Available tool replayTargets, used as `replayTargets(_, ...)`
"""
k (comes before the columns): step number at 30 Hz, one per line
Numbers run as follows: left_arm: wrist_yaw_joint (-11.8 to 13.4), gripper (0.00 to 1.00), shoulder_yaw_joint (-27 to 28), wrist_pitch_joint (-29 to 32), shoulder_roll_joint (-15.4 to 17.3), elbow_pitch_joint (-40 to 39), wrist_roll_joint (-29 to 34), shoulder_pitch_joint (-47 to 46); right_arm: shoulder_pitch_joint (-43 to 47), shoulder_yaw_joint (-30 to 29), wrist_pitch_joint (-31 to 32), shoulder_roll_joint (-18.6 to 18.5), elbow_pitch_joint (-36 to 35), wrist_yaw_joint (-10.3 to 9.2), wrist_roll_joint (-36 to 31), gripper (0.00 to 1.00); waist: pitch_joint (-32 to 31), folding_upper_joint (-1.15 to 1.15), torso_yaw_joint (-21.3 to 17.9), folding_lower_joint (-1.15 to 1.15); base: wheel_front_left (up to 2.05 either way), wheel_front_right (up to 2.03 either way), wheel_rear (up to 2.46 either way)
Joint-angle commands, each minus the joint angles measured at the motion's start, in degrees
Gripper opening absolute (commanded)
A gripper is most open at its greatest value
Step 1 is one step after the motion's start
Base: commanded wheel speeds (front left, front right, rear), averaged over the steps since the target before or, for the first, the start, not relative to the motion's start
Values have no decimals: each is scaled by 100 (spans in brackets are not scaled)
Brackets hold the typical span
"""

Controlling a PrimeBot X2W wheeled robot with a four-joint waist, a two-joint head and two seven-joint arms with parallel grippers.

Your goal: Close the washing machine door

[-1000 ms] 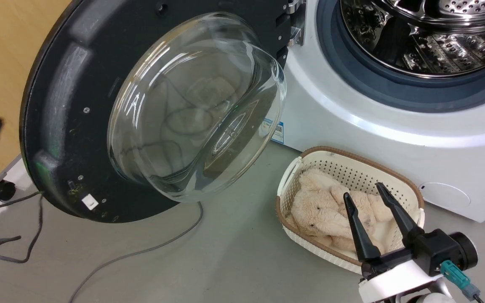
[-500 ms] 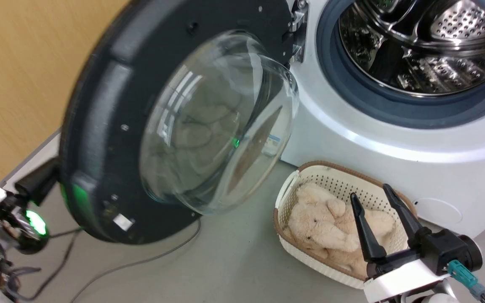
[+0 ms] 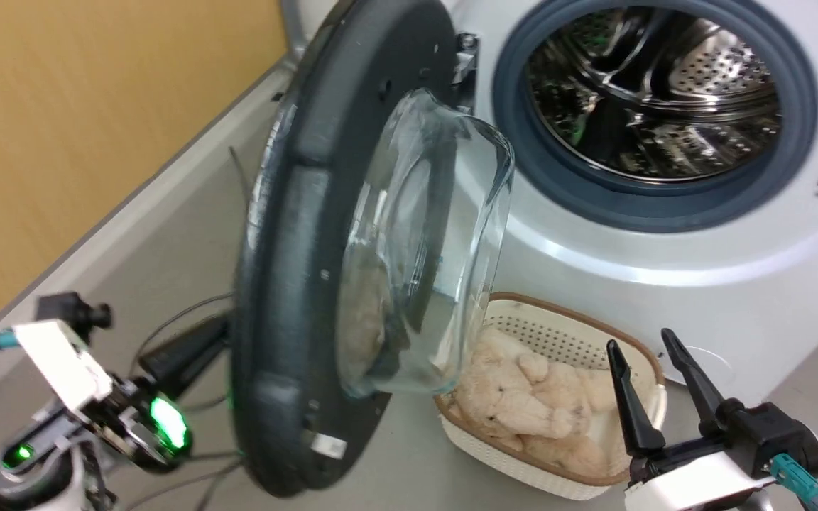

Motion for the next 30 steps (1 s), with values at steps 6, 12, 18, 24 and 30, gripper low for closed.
replayTargets(6,386,0,-876,-252,-137,-652,-688,782,90,-47,-24,0,-36,-4,67,100,-36,0,-518,0,0,0,0)
replayTargets(12,252,0,-1826,-1051,-140,-830,-1446,1142,112,-107,-24,0,-59,-4,20,100,39,0,-1031,0,0,0,0)
replayTargets(18,-216,0,-2587,-1989,-140,-572,-1756,1164,45,-130,-24,0,-119,-4,-40,100,266,0,-1895,0,0,0,0)
replayTargets(24,-545,0,-2945,-2572,-141,-246,-1847,901,-29,-116,-24,0,-172,-4,-16,100,505,0,-2616,0,0,0,0)
replayTargets(30,-821,0,-3187,-3161,-141,56,-1811,482,-91,-98,-24,0,-217,-4,67,100,734,0,-3248,0,0,0,0)
